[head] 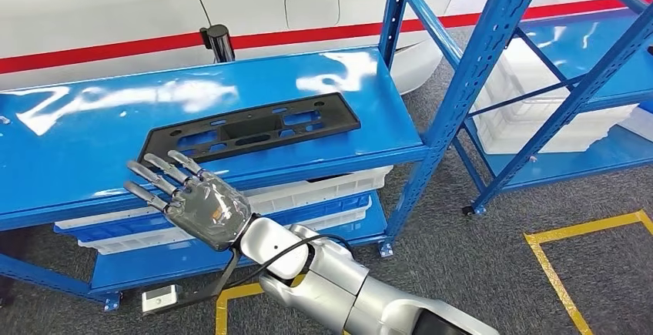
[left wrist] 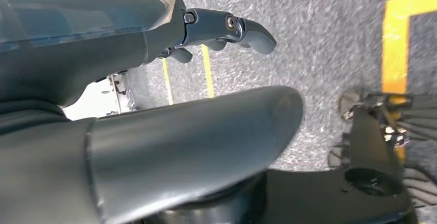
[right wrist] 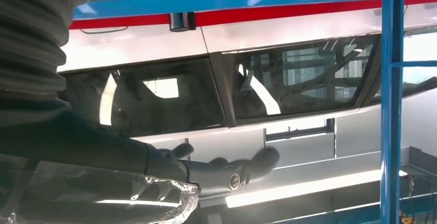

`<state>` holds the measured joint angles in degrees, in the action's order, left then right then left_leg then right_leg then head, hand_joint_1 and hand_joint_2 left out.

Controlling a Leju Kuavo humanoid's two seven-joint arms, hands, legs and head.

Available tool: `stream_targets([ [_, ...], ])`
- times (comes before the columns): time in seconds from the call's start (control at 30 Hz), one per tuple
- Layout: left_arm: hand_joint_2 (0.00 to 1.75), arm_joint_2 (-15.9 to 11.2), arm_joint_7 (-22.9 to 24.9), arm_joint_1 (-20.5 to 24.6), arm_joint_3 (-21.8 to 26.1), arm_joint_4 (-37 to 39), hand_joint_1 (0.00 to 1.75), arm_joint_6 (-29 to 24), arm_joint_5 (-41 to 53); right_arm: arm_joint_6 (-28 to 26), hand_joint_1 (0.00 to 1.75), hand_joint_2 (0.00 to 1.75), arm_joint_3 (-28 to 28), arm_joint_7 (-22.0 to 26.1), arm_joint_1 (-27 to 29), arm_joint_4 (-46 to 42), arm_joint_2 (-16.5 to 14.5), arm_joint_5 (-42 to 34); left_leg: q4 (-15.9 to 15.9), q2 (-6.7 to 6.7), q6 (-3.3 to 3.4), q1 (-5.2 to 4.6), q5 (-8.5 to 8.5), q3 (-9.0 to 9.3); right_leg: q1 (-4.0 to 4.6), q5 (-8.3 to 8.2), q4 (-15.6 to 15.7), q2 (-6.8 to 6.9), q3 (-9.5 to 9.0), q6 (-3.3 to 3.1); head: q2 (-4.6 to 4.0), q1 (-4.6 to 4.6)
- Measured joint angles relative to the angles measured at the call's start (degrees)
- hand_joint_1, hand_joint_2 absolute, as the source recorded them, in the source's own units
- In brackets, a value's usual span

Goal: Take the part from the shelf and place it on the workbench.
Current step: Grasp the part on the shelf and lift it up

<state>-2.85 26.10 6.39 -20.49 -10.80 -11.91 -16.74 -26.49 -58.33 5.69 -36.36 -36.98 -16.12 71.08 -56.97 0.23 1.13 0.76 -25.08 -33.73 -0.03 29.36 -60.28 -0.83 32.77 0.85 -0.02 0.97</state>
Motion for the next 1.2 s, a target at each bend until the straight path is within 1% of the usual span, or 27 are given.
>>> stream_targets([
  [0.03, 0.00, 0.0, 0.0, 0.0, 0.0, 0.0, 0.00, 0.0, 0.0, 0.0, 0.00, 1.75, 0.0, 0.0, 0.0, 0.0, 0.0, 0.0, 0.2, 0.05, 0.37, 0.07, -0.10, 0.31, -0.04, 1.17, -3.4, 0.10, 1.94, -0.12, 0.00, 0.02],
  [0.1, 0.00, -0.1, 0.0, 0.1, 0.0, 0.0, 0.00, 0.0, 0.0, 0.0, 0.00, 1.75, 0.0, 0.0, 0.2, 0.0, 0.3, 0.0, 0.2, 0.05, 0.84, 0.01, -0.49, 0.64, -0.10, 3.37, -11.3, 0.15, 6.77, -0.31, 0.00, 0.05],
  [0.13, 0.00, -0.1, 0.0, 0.0, 0.0, 0.0, 0.00, 0.1, 0.0, 0.0, 0.00, 1.75, 0.0, -0.1, 0.3, 0.0, 0.4, 0.0, 0.2, -0.01, 0.87, -0.01, -0.71, 0.83, -0.14, 3.57, -13.7, 0.15, 8.62, -0.12, 0.00, 0.05],
  [0.17, 0.00, -0.1, 0.0, 0.0, 0.0, 0.0, 0.00, 0.1, 0.0, 0.0, 0.00, 1.75, 0.0, -0.1, 0.4, 0.0, 0.6, 0.0, 0.2, -0.10, 0.82, 0.00, -0.96, 1.09, -0.18, 2.82, -13.8, 0.16, 9.29, 0.29, 0.00, 0.05],
  [0.2, 0.00, -0.1, 0.0, 0.0, 0.0, 0.0, 0.00, 0.1, 0.0, 0.0, 0.00, 1.75, 0.0, -0.2, 0.5, 0.0, 0.6, 0.0, 0.2, -0.22, 0.70, 0.01, -1.25, 1.46, -0.29, 1.24, -11.8, 0.19, 8.89, 0.83, 0.00, 0.05],
  [0.23, 0.00, 0.0, 0.0, 0.0, 0.0, 0.0, 0.00, 0.1, 0.0, 0.0, 0.00, 1.75, 0.0, -0.3, 0.5, 0.0, 0.7, 0.0, 0.2, -0.31, 0.52, 0.02, -1.59, 1.92, -0.44, -0.83, -8.0, 0.23, 7.50, 1.37, 0.00, 0.05],
  [0.27, 0.00, 0.0, 0.0, -0.1, 0.0, 0.0, 0.00, 0.1, 0.1, 0.0, 0.00, 1.75, 0.0, -0.4, 0.5, 0.0, 0.7, 0.1, 0.1, -0.38, 0.24, -0.07, -1.99, 2.33, -0.55, -2.77, -3.9, 0.30, 5.76, 1.70, 0.00, 0.07],
  [0.3, 0.00, 0.0, 0.0, 0.0, 0.0, 0.0, 0.00, 0.1, 0.1, 0.0, 0.00, 1.75, 0.0, -0.5, 0.5, 0.0, 0.7, 0.1, 0.0, -0.44, -0.08, -0.19, -2.47, 2.70, -0.65, -4.18, -0.5, 0.34, 4.24, 1.67, 0.00, 0.06],
  [0.33, 0.00, 0.0, 0.0, 0.0, 0.0, 0.0, 0.00, 0.1, 0.1, 0.0, 0.00, 1.75, 0.0, -0.6, 0.5, 0.0, 0.7, 0.2, -0.1, -0.46, -0.41, -0.26, -2.89, 2.95, -0.68, -4.89, 1.4, 0.35, 3.24, 1.35, 0.00, 0.06],
  [0.37, 0.00, 0.0, 0.0, 0.0, 0.0, 0.0, 0.00, 0.1, 0.1, 0.0, 0.00, 1.75, 0.0, -0.6, 0.5, 0.0, 0.6, 0.4, -0.1, -0.46, -0.78, -0.25, -3.25, 3.09, -0.57, -5.02, 2.2, 0.32, 2.79, 0.85, 0.00, 0.06],
  [0.47, 0.00, 0.0, 0.0, 0.1, 0.0, 0.0, 0.00, 0.1, 0.0, 0.0, 0.00, 1.75, 0.0, -0.7, 0.5, 0.0, 0.4, 0.7, -0.6, -0.37, -1.81, 0.33, -4.18, 3.15, -0.64, -4.74, 2.4, 0.07, 2.21, -0.53, 0.00, 0.02],
  [0.5, 0.00, 0.1, 0.0, 0.1, -0.1, 0.0, 0.00, 0.0, 0.0, 0.0, 0.00, 1.75, 0.0, -0.7, 0.5, 0.0, 0.2, 0.7, -2.2, -0.36, -2.12, 0.46, -4.97, 2.40, -0.80, -4.60, 2.5, 0.01, 1.90, -0.93, 0.00, -0.01],
  [0.53, 0.00, 0.1, 0.0, 0.1, -0.1, 0.0, 0.00, 0.0, -0.1, 0.1, 0.00, 1.75, 0.0, -0.7, 0.5, 0.0, 0.0, 0.8, -4.9, -0.37, -2.38, 0.55, -6.10, 0.97, -0.94, -4.41, 2.5, -0.02, 1.58, -1.27, 0.00, -0.03],
  [0.6, 0.00, 0.2, 0.0, 0.0, -0.1, 0.0, 0.00, 0.0, -0.1, 0.2, 0.00, 1.75, -0.1, -0.7, 0.6, 0.0, -0.2, 0.9, -12.5, -0.37, -2.82, 0.61, -8.64, -3.74, -0.85, -3.90, 2.5, -0.02, 1.08, -1.85, 0.00, -0.05],
  [0.63, 0.00, 0.2, 0.0, -0.1, -0.1, 0.0, 0.00, 0.0, -0.2, 0.2, 0.00, 1.75, -0.1, -0.7, 0.7, 0.1, -0.2, 0.9, -15.3, -0.37, -2.95, 0.63, -8.99, -5.87, -0.80, -3.64, 2.5, -0.04, 0.83, -1.97, 0.00, -0.05],
  [0.67, 0.00, 0.2, 0.0, -0.3, -0.1, 0.0, 0.00, 0.0, -0.3, 0.3, 0.00, 1.75, -0.1, -0.7, 0.8, 0.1, -0.2, 0.9, -16.3, -0.36, -3.01, 0.66, -8.32, -7.23, -0.77, -3.35, 2.5, -0.08, 0.51, -2.00, 0.00, -0.06],
  [0.7, 0.00, 0.2, 0.0, -0.4, -0.1, 0.0, 0.00, 0.0, -0.4, 0.3, 0.00, 1.75, -0.2, -0.7, 0.9, 0.1, -0.3, 0.9, -15.1, -0.35, -2.99, 0.70, -6.52, -7.36, -0.77, -3.03, 2.5, -0.15, 0.12, -1.92, 0.00, -0.07],
  [0.77, 0.00, 0.1, 0.0, -0.4, -0.1, 0.0, 0.00, 0.0, -0.5, 0.3, 0.00, 1.75, -0.2, -0.7, 0.9, 0.1, -0.4, 0.9, -8.0, -0.12, -2.75, 0.75, -1.54, -4.97, -0.74, -2.30, 2.5, -0.26, -0.84, -1.56, 0.00, -0.05],
  [0.8, 0.00, 0.1, 0.0, -0.4, -0.1, 0.0, 0.00, 0.0, -0.5, 0.3, 0.00, 1.75, -0.2, -0.7, 0.8, 0.1, -0.5, 0.9, -4.6, 0.01, -2.55, 0.65, 0.01, -3.42, -0.55, -1.92, 2.5, -0.30, -1.17, -1.26, 0.00, -0.04],
  [0.83, 0.00, 0.1, 0.0, -0.3, -0.1, 0.0, 0.00, 0.0, -0.5, 0.4, 0.00, 1.75, -0.2, -0.7, 0.8, 0.1, -0.6, 0.9, -2.3, 0.10, -2.28, 0.51, 0.76, -2.33, -0.39, -1.63, 2.5, -0.31, -1.37, -0.94, 0.00, -0.02],
  [0.93, 0.00, 0.0, 0.0, -0.3, -0.1, 0.0, 0.00, 0.0, -0.6, 0.7, 0.00, 1.75, -0.3, -0.7, 0.8, 0.1, -0.7, 0.9, -1.0, -0.06, -1.18, 0.06, 0.35, -1.47, -0.16, -1.10, 2.8, -0.27, -1.50, 0.02, 0.00, -0.02],
  [1.0, 0.00, 0.0, 0.0, -0.4, -0.1, 0.0, 0.00, 0.0, -0.5, 0.7, 0.00, 1.75, -0.4, -0.7, 0.7, 0.1, -0.8, 0.9, -0.4, -0.05, -0.38, 0.12, 0.34, -0.78, -0.16, -0.22, 1.3, -0.03, -0.95, 0.42, 0.00, 0.02],
  [1.03, 0.00, 0.0, 0.0, -0.4, -0.1, 0.0, 0.00, 0.0, -0.5, 0.8, 0.00, 1.75, -0.4, -0.7, 0.6, 0.1, -0.8, 0.8, -0.2, -0.01, 0.01, 0.19, 0.30, -0.38, -0.12, 0.78, -1.1, 0.09, 0.30, 0.37, 0.00, 0.04],
  [1.07, 0.00, 0.0, 0.0, -0.3, -0.1, 0.0, 0.00, 0.1, -0.5, 0.9, 0.00, 1.75, -0.4, -0.7, 0.6, 0.1, -0.7, 0.8, -0.1, 0.03, 0.34, 0.13, 0.14, -0.13, -0.17, 2.04, -4.7, 0.20, 2.22, 0.16, 0.00, 0.07],
  [1.13, 0.00, 0.0, 0.0, -0.3, -0.1, 0.0, 0.00, 0.1, -0.4, 1.3, 0.00, 1.75, -0.4, -1.0, 0.9, 0.3, -0.4, 0.9, -0.1, -0.03, 0.76, 0.00, -0.22, 0.14, -0.14, 4.04, -12.2, 0.21, 6.97, -0.09, 0.00, 0.08],
  [1.17, 0.00, 0.0, 0.0, -0.4, -0.1, 0.0, 0.00, 0.1, -0.4, 1.5, 0.00, 1.75, -0.4, -1.2, 1.1, 0.5, -0.2, 0.9, -0.1, -0.12, 0.81, -0.05, -0.41, 0.27, -0.14, 3.98, -13.9, 0.21, 8.50, 0.07, 0.00, 0.08],
  [1.2, 0.00, 0.0, 0.0, -0.4, -0.1, 0.0, 0.00, 0.1, -0.5, 1.8, 0.00, 1.75, -0.4, -1.5, 1.2, 0.6, -0.1, 1.1, -0.2, -0.24, 0.78, -0.08, -0.62, 0.46, -0.14, 2.97, -13.4, 0.21, 8.89, 0.41, 0.00, 0.08],
])
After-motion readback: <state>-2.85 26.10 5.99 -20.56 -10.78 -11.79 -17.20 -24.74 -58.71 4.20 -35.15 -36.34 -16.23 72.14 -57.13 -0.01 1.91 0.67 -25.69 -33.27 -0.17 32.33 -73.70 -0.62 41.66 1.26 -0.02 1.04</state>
